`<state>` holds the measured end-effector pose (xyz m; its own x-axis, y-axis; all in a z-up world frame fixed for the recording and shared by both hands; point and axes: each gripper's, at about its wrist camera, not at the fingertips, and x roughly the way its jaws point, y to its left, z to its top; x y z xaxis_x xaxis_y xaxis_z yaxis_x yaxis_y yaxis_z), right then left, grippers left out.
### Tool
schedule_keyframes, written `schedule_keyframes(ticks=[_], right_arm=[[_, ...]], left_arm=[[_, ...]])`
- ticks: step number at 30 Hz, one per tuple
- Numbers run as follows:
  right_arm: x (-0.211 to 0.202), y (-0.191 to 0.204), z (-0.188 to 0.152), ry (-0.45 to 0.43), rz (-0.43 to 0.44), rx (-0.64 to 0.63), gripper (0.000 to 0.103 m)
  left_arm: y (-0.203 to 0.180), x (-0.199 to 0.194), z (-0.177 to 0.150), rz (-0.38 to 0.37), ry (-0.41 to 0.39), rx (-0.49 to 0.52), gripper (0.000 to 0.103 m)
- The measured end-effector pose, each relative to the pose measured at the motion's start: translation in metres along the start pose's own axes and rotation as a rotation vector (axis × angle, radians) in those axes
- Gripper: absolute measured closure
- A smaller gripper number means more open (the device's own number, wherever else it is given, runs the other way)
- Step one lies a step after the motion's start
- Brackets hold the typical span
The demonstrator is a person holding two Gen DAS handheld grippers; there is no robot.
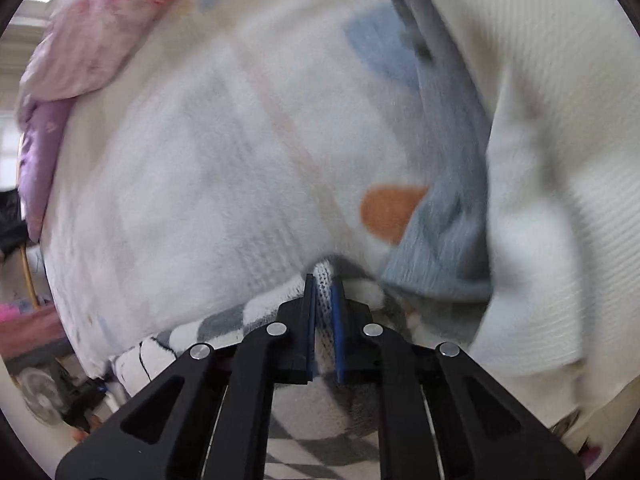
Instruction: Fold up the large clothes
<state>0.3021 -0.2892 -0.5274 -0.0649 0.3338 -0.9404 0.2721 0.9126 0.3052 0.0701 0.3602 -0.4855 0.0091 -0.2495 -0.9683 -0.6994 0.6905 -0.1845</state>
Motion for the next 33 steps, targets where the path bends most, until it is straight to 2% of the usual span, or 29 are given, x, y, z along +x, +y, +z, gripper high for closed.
schedule_keyframes(ticks=[1,3,4,5,6,10,11,12,13,14,15,16,17,18,19,20,23,25,26,28,30,31,32,33], right_arm=[[-0.004,0.004,-0.003,-0.003,-0.007,-0.032,0.091],[-0.021,0.013,-0.016,-0.029,-0.06,-0.105,0.087],[-0.029,0.015,-0.023,-0.046,-0.069,-0.117,0.082],[-0.042,0.016,-0.037,-0.066,-0.065,-0.131,0.077],[-0.054,0.016,-0.052,-0.082,-0.068,-0.147,0.066],[-0.075,0.028,-0.118,-0.124,-0.145,-0.31,0.067],[-0.069,0.028,-0.136,-0.111,-0.161,-0.35,0.07],[-0.061,0.025,-0.149,-0.093,-0.16,-0.362,0.08],[-0.046,0.016,-0.164,-0.058,-0.184,-0.356,0.086],[-0.03,0.004,-0.174,-0.019,-0.236,-0.334,0.088],[-0.007,-0.016,-0.185,0.038,-0.283,-0.27,0.09],[0.007,-0.031,-0.191,0.077,-0.283,-0.22,0.094],[0.023,-0.048,-0.199,0.103,-0.277,-0.175,0.098],[0.035,-0.059,-0.206,0.1,-0.261,-0.156,0.101],[0.037,-0.065,-0.212,0.052,-0.242,-0.16,0.101],[0.035,-0.064,-0.215,0.036,-0.247,-0.162,0.101],[0.022,-0.054,-0.217,0.085,-0.275,-0.152,0.101],[0.003,-0.041,-0.225,0.098,-0.27,-0.196,0.098],[-0.008,-0.028,-0.23,0.078,-0.238,-0.249,0.098],[-0.02,-0.003,-0.241,0.057,-0.162,-0.336,0.098],[-0.003,0.021,-0.253,0.135,-0.118,-0.391,0.098],[0.011,0.024,-0.257,0.169,-0.121,-0.401,0.098],[0.028,0.028,-0.264,0.2,-0.132,-0.409,0.098],[0.049,0.025,-0.272,0.239,-0.156,-0.412,0.098]], left_arm=[[0.002,-0.001,-0.003,0.007,0.002,0.003,0.063],[-0.003,-0.014,-0.018,0.049,-0.021,0.065,0.053],[-0.005,-0.02,-0.026,0.08,-0.016,0.089,0.034],[-0.006,-0.025,-0.035,0.105,-0.014,0.111,0.028],[-0.005,-0.036,-0.051,0.126,-0.024,0.14,0.028],[0.003,-0.056,-0.113,0.131,-0.037,0.179,0.029],[0.004,-0.054,-0.131,0.148,-0.037,0.196,0.037],[0.006,-0.05,-0.147,0.148,-0.028,0.202,0.047],[0.009,-0.042,-0.159,0.141,0.004,0.195,0.065],[0.014,-0.031,-0.171,0.142,0.045,0.181,0.078],[0.018,-0.017,-0.186,0.153,0.073,0.168,0.083],[0.02,0.001,-0.2,0.177,0.086,0.169,0.086],[0.023,0.015,-0.205,0.205,0.087,0.175,0.087],[0.028,0.036,-0.212,0.269,0.093,0.181,0.087],[0.033,0.05,-0.214,0.28,0.091,0.176,0.087],[0.032,0.052,-0.214,0.289,0.063,0.165,0.087],[0.018,0.044,-0.219,0.301,0.106,0.175,0.088],[0.015,0.03,-0.23,0.303,0.137,0.221,0.087],[0.018,0.02,-0.232,0.292,0.137,0.232,0.087],[0.009,-0.004,-0.247,0.196,0.097,0.258,0.087],[-0.007,-0.004,-0.256,0.087,0.118,0.271,0.087],[-0.014,0.003,-0.259,0.056,0.133,0.277,0.087],[-0.022,0.019,-0.265,0.048,0.165,0.298,0.087],[-0.026,0.037,-0.271,0.089,0.189,0.316,0.087]])
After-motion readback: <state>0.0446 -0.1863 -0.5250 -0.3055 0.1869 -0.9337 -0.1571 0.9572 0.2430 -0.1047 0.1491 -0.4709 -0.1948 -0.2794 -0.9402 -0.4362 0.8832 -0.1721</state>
